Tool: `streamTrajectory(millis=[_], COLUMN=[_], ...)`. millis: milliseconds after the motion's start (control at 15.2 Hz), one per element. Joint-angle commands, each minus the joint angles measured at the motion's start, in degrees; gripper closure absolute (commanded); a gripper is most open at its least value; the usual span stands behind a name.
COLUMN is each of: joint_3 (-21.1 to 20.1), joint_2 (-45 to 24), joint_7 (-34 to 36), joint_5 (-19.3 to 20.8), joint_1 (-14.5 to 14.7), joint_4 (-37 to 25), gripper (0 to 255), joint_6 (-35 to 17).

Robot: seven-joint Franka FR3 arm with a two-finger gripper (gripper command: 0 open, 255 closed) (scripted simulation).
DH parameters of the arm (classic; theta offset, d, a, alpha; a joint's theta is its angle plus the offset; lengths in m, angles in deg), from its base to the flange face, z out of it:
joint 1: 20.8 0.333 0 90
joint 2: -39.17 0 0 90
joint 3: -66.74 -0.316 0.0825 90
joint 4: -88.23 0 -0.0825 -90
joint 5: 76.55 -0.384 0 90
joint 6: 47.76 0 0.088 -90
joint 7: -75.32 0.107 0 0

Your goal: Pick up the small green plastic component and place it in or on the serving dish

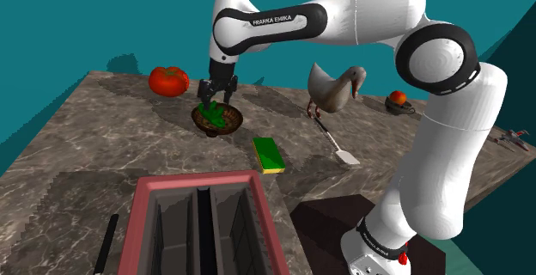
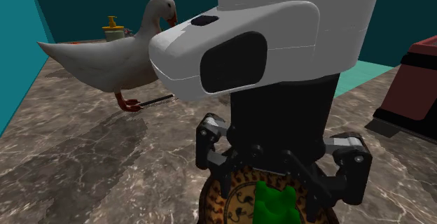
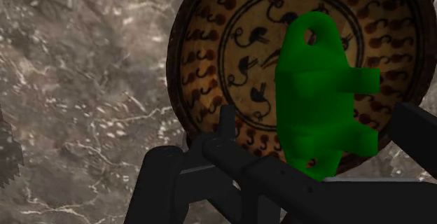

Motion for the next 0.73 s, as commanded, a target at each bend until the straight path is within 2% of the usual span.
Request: streamTrajectory(millis=[0,132,660], joint_3=[0.1,0.2,0.2], joint_2=[0.8,1.3,1.3], joint_7=[-0.1,0.0,0.0], joint_5=[0.1,0.1,0.1], joint_1=[-0.1,-0.2,-0.2], joint_4=[-1.9,-4.7,-4.7], gripper=[0,0,0], joint_6=[2.7,6.0,6.0])
